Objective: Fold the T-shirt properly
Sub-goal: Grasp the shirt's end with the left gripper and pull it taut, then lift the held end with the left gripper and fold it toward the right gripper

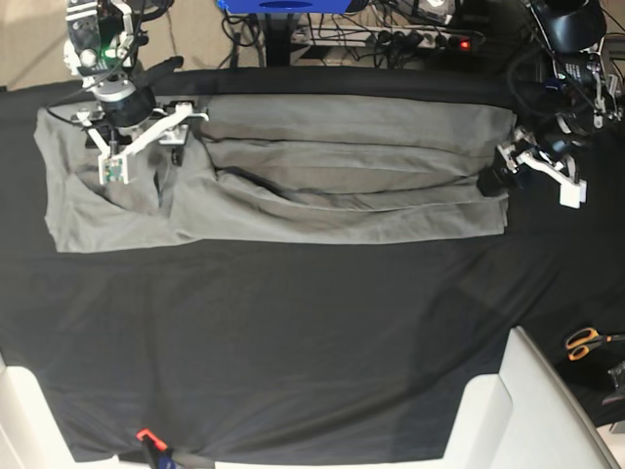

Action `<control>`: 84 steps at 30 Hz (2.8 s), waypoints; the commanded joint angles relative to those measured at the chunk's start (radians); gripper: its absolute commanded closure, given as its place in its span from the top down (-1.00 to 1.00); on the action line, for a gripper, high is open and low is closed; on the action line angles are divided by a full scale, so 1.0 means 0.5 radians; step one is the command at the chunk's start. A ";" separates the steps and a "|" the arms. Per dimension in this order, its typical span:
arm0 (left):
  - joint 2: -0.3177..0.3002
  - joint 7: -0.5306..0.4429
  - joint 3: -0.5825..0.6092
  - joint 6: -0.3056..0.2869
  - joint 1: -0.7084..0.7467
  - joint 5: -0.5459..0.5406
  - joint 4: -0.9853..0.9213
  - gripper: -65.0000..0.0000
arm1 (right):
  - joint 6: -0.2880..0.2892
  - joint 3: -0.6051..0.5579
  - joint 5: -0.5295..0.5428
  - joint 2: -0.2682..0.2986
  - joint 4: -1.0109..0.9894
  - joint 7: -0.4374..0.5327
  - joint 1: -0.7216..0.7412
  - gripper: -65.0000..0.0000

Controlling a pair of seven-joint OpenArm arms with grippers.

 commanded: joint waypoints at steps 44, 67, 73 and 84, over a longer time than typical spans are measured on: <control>0.097 -0.101 0.055 -0.017 -0.104 0.238 -0.055 -1.00 | 0.004 0.026 -0.001 0.004 0.048 0.049 0.015 0.21; -0.185 -0.157 0.067 -0.017 0.080 0.385 0.568 -1.00 | 0.004 0.008 -0.001 -0.008 0.051 0.049 0.012 0.21; 0.039 -0.049 0.135 -0.017 0.243 0.428 1.025 -1.00 | 0.004 0.008 -0.001 -0.011 0.051 0.049 0.015 0.21; 0.373 0.018 0.479 -0.017 0.252 0.410 1.170 -1.00 | 0.004 0.008 -0.001 -0.008 0.051 0.049 0.012 0.21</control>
